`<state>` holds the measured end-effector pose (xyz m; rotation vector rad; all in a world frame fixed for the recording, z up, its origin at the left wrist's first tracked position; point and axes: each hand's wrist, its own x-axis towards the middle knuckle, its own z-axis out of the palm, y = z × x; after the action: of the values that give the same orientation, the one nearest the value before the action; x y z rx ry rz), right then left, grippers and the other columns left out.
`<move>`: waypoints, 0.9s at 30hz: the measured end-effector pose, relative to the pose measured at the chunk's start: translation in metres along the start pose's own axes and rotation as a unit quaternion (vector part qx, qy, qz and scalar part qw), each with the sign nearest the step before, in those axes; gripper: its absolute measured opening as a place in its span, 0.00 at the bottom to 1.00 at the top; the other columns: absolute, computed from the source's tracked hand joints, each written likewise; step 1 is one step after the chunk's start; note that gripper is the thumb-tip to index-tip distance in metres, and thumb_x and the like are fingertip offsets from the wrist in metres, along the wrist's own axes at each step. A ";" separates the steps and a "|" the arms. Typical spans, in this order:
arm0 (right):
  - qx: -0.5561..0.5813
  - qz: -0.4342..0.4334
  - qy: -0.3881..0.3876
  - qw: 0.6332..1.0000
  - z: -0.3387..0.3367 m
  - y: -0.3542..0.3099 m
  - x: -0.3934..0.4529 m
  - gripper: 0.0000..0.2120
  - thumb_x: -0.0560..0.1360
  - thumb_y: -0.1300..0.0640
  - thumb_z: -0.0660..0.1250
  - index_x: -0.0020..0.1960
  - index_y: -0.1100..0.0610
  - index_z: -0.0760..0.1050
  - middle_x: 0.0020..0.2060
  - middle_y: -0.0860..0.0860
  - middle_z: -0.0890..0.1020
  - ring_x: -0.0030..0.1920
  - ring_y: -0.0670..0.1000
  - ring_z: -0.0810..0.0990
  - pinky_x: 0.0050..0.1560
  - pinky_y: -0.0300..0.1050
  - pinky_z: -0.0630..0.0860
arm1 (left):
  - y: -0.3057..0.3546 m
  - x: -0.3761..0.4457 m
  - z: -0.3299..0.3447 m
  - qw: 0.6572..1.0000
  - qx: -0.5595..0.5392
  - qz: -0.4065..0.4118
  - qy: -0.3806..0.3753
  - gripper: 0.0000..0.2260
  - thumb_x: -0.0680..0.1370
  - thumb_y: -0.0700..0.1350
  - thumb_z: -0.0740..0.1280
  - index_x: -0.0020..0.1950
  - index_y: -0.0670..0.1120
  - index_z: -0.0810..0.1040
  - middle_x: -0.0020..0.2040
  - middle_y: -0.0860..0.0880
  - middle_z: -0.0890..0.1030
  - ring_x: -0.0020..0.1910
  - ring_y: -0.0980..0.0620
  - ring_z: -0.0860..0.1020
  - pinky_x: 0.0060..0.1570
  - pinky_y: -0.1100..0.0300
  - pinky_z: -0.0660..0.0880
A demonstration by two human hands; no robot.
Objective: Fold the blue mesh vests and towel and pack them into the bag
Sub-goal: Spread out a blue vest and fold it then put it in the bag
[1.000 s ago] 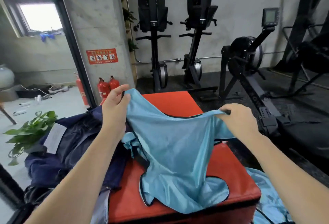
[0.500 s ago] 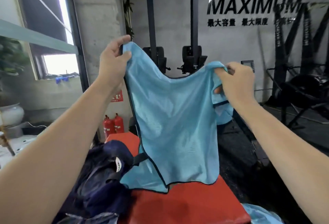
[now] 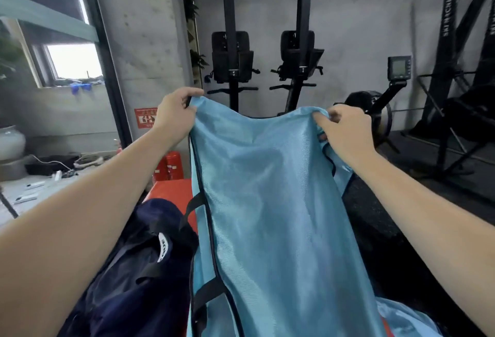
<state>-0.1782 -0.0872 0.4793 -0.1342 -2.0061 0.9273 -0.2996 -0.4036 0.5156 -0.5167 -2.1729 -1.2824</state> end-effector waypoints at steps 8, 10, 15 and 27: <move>-0.088 0.041 -0.255 0.962 0.116 0.104 -0.003 0.27 0.77 0.52 0.70 0.73 0.53 0.68 0.68 0.51 0.74 0.64 0.54 0.75 0.63 0.49 0.73 | -0.127 0.019 0.100 0.969 0.155 -0.080 -0.174 0.23 0.78 0.39 0.66 0.72 0.51 0.72 0.62 0.49 0.78 0.51 0.46 0.79 0.47 0.62 0.77; -0.116 0.044 -0.325 0.938 0.134 0.131 -0.026 0.29 0.76 0.55 0.71 0.75 0.55 0.66 0.72 0.52 0.72 0.69 0.54 0.72 0.68 0.48 0.69 | -0.155 -0.004 0.124 0.937 0.181 -0.128 -0.270 0.25 0.77 0.41 0.69 0.74 0.48 0.71 0.66 0.41 0.77 0.61 0.39 0.78 0.59 0.52 0.75; -0.112 0.067 -0.406 0.905 0.142 0.171 -0.102 0.22 0.77 0.56 0.70 0.70 0.57 0.72 0.65 0.51 0.77 0.65 0.52 0.75 0.64 0.41 0.67 | -0.181 -0.098 0.162 0.912 0.199 -0.164 -0.319 0.22 0.79 0.41 0.66 0.73 0.48 0.72 0.71 0.46 0.74 0.66 0.45 0.76 0.57 0.65 0.70; -0.050 0.119 -0.497 0.858 0.062 0.156 -0.268 0.02 0.71 0.53 0.75 0.43 0.48 0.84 0.37 0.41 0.85 0.39 0.36 0.81 0.43 0.32 0.74 | -0.106 -0.340 0.134 0.920 0.078 -0.145 -0.357 0.11 0.77 0.44 0.69 0.58 0.55 0.83 0.50 0.62 0.80 0.35 0.60 0.77 0.42 0.69 0.75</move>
<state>-0.1053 -0.1242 0.1737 0.0672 -3.0505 1.1851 -0.1350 -0.3509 0.1761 -0.6924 -3.0279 -1.1586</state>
